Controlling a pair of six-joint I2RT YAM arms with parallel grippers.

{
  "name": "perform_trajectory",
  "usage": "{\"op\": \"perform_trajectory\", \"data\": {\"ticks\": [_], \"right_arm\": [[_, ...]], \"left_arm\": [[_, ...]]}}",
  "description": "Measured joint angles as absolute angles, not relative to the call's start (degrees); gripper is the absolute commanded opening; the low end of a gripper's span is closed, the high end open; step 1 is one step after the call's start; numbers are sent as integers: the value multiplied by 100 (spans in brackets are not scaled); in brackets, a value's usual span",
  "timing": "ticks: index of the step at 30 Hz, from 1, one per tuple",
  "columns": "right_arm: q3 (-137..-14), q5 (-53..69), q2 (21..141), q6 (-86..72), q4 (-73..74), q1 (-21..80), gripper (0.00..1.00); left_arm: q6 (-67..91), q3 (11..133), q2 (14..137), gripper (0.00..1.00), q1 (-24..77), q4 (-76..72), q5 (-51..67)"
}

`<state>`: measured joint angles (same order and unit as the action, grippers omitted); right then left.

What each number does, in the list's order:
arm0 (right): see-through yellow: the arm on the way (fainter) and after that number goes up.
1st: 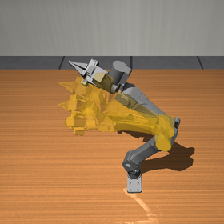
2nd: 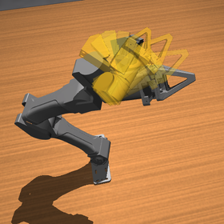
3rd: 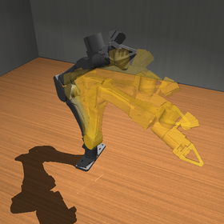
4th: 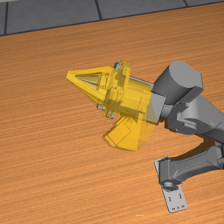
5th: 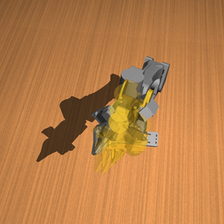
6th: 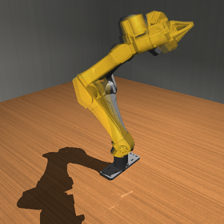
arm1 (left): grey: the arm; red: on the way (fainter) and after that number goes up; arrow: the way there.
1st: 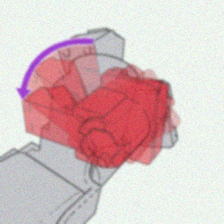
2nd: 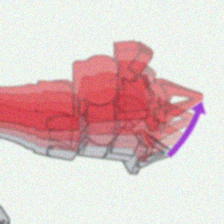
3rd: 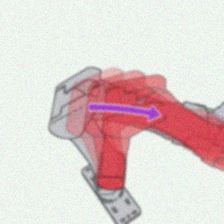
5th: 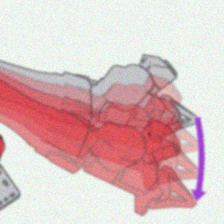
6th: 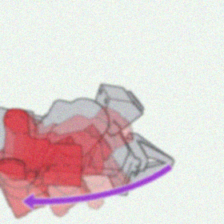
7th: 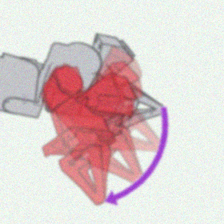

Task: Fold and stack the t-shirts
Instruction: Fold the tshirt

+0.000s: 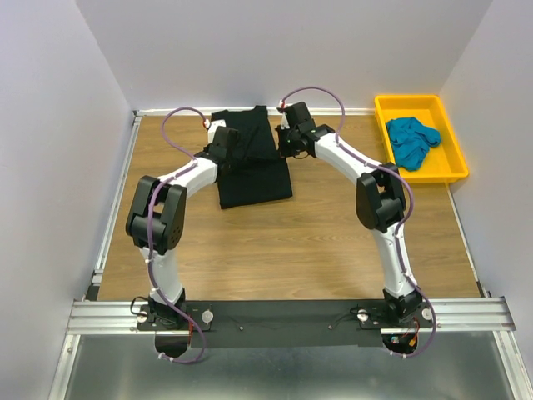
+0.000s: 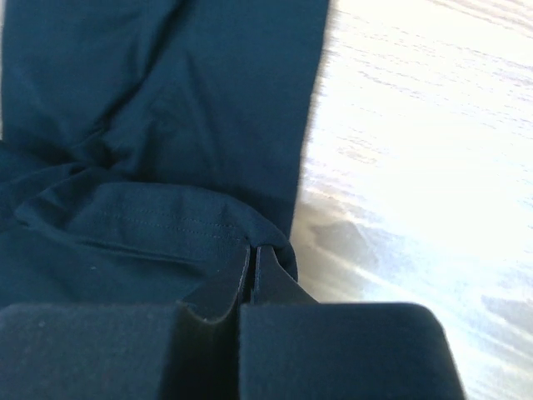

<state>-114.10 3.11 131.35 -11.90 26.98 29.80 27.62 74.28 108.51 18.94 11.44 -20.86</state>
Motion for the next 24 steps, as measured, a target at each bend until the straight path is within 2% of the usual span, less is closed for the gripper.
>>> {"op": "perform_trajectory", "data": {"ticks": [7,24], "right_arm": [[-11450,259,13487,-1116,2547,2954,1],[-11338,281,13533,-1050,1922,2954,1]], "left_arm": [[2751,7553,11303,0,1806,1026,-2038],[2805,7524,11336,0,1756,768,-2036]]}}
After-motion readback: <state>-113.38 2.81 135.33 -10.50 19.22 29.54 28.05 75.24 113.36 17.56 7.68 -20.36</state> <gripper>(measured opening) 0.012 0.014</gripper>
